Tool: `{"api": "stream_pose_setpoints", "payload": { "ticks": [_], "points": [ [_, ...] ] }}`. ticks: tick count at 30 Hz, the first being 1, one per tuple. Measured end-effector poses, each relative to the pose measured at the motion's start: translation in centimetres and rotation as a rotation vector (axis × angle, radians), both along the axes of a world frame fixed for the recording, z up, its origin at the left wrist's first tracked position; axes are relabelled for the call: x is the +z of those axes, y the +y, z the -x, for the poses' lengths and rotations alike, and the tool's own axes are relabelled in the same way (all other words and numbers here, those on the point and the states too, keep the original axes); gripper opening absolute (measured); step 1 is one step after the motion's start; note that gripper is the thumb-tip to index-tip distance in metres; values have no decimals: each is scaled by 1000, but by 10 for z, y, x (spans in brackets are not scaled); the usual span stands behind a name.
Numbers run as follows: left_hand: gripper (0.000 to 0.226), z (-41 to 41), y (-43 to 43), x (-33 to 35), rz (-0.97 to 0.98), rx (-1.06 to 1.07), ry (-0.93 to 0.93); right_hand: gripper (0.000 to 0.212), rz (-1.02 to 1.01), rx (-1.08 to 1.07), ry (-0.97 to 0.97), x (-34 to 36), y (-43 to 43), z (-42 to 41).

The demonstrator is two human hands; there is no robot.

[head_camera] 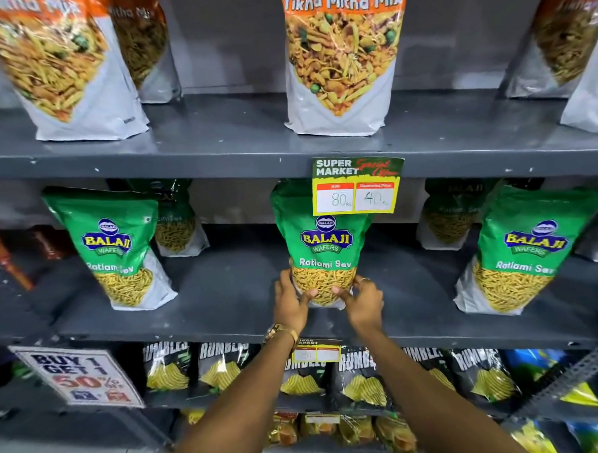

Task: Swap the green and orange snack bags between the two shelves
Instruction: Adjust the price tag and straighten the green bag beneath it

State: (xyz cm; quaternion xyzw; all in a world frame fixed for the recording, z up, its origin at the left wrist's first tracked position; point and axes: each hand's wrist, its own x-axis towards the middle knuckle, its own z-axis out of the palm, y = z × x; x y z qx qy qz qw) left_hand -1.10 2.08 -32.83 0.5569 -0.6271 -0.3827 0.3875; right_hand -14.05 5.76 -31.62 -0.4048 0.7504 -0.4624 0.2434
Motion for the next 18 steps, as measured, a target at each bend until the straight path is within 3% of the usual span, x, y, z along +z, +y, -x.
{"api": "stream_pose_setpoints", "payload": {
  "ticks": [13,18],
  "points": [
    [58,-1,5,6,2,-87,-38,42,-19,45,47,-1,13,9],
    [92,-4,6,9,-27,-75,5,46,-29,131,17,2,20,7]
  ]
}}
